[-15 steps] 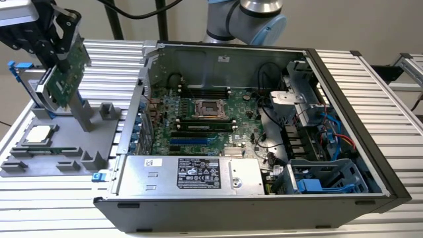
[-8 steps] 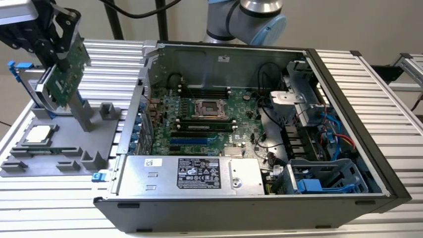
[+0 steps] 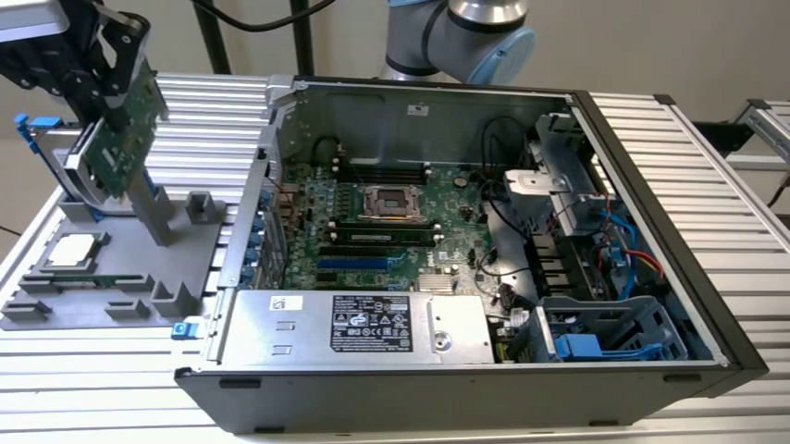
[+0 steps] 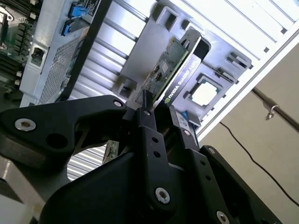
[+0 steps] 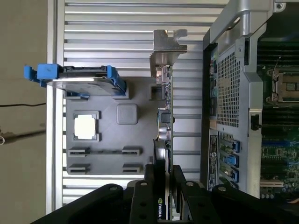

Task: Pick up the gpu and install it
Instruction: 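Pick up the gpu and move the gpu toward the slot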

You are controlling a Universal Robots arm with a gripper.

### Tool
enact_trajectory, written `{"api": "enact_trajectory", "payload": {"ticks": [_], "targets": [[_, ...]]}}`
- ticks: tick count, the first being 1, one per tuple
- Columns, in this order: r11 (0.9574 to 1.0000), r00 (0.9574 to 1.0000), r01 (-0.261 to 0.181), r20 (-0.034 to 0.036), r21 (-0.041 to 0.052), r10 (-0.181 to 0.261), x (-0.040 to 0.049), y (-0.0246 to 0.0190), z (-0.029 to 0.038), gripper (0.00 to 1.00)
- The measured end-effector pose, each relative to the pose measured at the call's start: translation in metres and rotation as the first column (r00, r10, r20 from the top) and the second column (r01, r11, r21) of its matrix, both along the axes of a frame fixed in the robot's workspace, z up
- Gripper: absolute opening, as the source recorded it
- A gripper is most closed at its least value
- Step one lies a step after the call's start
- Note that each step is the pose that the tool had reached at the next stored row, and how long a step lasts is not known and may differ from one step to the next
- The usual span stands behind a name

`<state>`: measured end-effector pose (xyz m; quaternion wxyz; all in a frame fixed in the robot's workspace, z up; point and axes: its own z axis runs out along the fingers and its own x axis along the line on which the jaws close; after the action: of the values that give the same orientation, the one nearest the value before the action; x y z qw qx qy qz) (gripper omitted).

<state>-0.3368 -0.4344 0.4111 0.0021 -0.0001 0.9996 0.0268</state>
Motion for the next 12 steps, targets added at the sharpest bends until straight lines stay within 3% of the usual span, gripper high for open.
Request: {"api": "enact_trajectory", "payload": {"ticks": [12], "targets": [[1.0, 1.0, 0.0, 0.0001, 0.0001, 0.0, 0.0, 0.0, 0.0112, 0.0]]}}
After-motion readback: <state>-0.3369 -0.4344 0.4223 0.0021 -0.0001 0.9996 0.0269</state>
